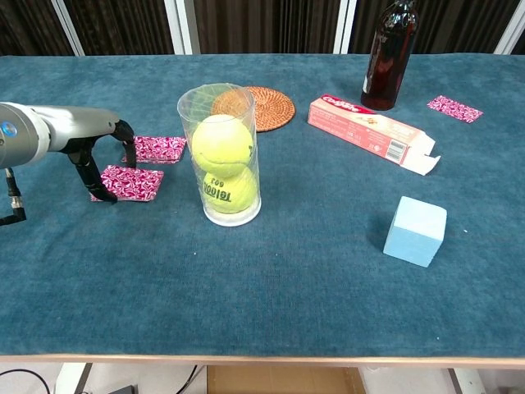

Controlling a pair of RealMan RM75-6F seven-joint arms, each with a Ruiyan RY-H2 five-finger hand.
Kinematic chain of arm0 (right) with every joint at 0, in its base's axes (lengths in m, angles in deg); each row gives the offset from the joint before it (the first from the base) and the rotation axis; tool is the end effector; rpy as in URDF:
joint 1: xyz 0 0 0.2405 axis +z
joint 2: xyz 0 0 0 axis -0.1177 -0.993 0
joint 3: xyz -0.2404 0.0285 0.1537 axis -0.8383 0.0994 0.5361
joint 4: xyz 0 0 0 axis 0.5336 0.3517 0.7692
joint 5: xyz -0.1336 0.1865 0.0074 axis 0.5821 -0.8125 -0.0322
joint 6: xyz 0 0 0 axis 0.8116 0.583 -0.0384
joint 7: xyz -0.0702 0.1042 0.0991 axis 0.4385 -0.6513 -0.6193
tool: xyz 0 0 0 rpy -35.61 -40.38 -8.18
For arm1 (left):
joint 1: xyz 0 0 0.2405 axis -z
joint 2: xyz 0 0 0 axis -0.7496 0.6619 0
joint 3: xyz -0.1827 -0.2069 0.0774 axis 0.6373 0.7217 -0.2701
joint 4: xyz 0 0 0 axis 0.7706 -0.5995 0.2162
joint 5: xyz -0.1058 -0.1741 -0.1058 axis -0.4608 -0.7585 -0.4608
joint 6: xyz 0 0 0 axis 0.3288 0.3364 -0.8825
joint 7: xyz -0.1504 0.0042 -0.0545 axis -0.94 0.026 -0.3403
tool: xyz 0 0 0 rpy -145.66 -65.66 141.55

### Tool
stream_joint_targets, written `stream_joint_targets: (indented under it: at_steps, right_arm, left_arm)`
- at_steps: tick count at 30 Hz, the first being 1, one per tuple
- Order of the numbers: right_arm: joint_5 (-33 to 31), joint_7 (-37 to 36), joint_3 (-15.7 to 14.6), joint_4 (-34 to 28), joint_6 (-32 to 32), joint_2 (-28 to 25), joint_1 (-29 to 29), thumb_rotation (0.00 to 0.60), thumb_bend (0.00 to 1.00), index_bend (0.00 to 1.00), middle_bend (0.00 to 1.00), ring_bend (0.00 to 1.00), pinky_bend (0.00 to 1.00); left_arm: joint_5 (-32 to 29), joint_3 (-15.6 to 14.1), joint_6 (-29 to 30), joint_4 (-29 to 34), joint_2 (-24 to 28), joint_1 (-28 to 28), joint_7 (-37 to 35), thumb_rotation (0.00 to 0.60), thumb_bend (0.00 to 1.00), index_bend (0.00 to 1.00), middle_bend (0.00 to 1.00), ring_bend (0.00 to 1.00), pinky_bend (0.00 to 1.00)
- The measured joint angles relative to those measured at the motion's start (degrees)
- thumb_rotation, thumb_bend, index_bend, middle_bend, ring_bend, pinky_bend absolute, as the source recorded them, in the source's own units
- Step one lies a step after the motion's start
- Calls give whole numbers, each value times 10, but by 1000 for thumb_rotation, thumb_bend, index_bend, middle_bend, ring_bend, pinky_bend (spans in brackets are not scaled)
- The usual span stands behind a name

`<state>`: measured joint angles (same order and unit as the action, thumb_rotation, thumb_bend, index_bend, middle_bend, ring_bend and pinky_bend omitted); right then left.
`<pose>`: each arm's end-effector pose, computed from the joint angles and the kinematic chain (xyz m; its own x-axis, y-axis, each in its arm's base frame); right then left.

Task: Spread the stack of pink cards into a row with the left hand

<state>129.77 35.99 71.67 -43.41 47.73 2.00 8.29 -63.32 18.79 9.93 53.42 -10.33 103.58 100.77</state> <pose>-0.3613 -0.1901 0.1881 0.4375 0.0005 0.8992 -0.8842 0.1823 0.4301 -0.1713 0.3810 -0.0286 0.5333 0.4597 0.7101 0.8219 -0.0832 -0.5635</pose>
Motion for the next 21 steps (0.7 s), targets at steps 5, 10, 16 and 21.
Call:
stream_joint_targets:
  at_steps: [5, 10, 16, 21]
  right_arm:
    - [-2, 0, 0, -1, -1, 0, 0, 600, 166, 114, 81, 147, 195]
    - [-3, 1, 0, -2, -2, 0, 0, 600, 165, 114, 81, 147, 195]
    - [-2, 1, 0, -2, -2, 0, 1, 600, 165, 114, 81, 147, 195]
    - [-4, 0, 0, -2, -4, 0, 1, 600, 166, 114, 81, 147, 195]
  left_arm:
    - [1, 1, 1, -1, -2, -1, 5, 600, 181, 424, 106, 0, 0]
    - [-2, 2, 2, 0, -2, -2, 9, 600, 182, 426, 107, 0, 0]
    - [-2, 4, 2, 0, -3, -4, 12, 600, 192, 451, 111, 0, 0]
    - [-1, 6, 4, 0, -5, -5, 16, 600, 220, 462, 114, 0, 0]
